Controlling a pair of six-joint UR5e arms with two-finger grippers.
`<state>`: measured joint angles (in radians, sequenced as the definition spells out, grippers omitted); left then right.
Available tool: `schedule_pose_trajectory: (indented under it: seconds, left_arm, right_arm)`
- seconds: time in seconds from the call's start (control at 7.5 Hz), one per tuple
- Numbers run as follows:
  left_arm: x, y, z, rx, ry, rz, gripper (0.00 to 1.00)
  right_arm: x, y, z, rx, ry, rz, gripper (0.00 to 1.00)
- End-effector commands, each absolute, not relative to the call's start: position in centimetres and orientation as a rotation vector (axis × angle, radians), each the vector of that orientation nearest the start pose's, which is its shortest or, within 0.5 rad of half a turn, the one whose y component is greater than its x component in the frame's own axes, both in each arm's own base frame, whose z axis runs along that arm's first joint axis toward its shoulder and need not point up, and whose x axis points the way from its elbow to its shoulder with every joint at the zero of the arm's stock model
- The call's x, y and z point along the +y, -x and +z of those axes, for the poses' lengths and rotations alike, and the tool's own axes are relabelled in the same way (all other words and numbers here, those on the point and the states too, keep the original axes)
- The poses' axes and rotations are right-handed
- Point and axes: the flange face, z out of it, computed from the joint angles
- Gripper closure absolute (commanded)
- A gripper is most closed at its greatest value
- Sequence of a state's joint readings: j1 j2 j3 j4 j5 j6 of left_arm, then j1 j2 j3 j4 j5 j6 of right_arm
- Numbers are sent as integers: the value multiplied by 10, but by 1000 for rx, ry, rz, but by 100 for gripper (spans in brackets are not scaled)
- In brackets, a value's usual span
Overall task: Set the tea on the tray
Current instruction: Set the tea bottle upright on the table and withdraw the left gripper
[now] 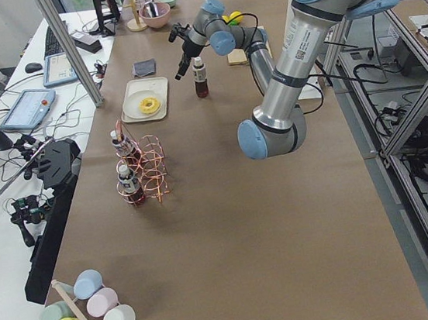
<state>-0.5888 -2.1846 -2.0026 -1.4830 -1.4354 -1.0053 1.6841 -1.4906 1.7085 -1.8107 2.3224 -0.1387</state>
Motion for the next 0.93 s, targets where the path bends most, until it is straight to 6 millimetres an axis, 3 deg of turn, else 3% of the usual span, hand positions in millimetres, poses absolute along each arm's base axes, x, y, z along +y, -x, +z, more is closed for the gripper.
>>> schedule_pose_trajectory:
  seconds: [0.0, 0.27, 0.4, 0.53, 0.67, 0.8]
  left_arm:
    - [-454, -357, 221, 690, -620, -84, 2]
    - [-470, -260, 312, 517, -580, 92, 3]
    - [-475, -201, 364, 542, -445, 73, 2]
    - [-477, -148, 402, 517, -457, 119, 2]
    - [-480, -95, 439, 472, -489, 156, 3]
    - [-483, -58, 468, 527, -460, 174, 2]
  right_arm:
    - [-511, -111, 527, -773, -109, 47, 0]
    - [-511, -58, 464, -817, -132, 42, 0]
    - [-508, -38, 438, -833, -148, 36, 0]
    - [-501, -17, 412, -843, -172, 2, 0]
    - [-495, 10, 362, -882, -169, 58, 0]
    - [-493, 57, 312, -921, -161, 62, 0]
